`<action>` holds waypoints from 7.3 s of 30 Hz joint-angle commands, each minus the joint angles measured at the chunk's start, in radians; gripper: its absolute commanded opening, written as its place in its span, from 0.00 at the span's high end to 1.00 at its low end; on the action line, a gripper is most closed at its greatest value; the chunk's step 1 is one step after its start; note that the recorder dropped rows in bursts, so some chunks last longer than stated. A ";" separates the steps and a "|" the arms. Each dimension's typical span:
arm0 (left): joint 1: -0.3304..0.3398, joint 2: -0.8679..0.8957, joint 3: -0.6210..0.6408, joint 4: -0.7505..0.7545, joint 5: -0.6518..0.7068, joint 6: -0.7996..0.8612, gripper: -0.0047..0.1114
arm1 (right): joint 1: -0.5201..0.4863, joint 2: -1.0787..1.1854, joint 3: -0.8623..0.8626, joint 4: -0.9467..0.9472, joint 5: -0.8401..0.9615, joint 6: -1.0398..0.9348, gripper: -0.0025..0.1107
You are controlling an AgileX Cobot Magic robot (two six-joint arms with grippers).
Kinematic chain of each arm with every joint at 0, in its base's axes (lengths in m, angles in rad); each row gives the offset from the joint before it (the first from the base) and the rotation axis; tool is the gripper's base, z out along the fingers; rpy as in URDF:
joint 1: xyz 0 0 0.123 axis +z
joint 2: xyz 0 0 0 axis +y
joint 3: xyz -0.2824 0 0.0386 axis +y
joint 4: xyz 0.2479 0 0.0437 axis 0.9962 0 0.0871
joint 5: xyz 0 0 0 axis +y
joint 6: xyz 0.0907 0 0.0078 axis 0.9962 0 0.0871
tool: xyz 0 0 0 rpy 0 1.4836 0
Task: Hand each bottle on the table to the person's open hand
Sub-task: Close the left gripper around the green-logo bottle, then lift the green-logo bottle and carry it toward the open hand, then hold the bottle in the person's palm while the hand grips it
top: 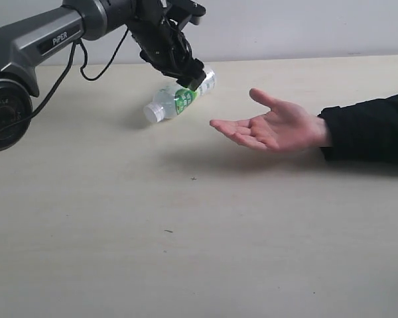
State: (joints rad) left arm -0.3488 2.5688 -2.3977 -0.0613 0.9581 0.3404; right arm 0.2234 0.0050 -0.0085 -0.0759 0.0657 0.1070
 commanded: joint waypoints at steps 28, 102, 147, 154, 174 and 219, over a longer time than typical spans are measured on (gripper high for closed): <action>-0.002 0.079 -0.005 0.005 -0.063 0.129 0.50 | -0.003 -0.005 0.003 -0.001 0.001 -0.001 0.98; -0.494 -0.585 0.821 0.048 -0.516 -1.047 0.96 | -0.003 -0.005 0.003 -0.001 0.001 -0.001 0.98; -0.587 -0.473 0.853 0.915 -0.434 -2.245 0.96 | -0.003 -0.005 0.003 -0.001 0.001 -0.001 0.98; -0.592 -0.421 0.853 0.979 -0.441 -2.335 0.96 | -0.003 -0.005 0.003 -0.001 0.001 -0.001 0.98; -0.591 -0.410 0.853 1.025 -0.499 -2.331 0.96 | -0.003 -0.005 0.003 -0.001 0.001 -0.001 0.98; -0.593 -0.410 0.853 0.892 -0.517 -2.197 0.58 | -0.003 -0.005 0.003 -0.001 0.001 -0.001 0.98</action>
State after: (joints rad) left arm -0.9479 2.1609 -1.5459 0.8282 0.4198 -1.8641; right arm 0.2234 0.0050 -0.0085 -0.0759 0.0657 0.1070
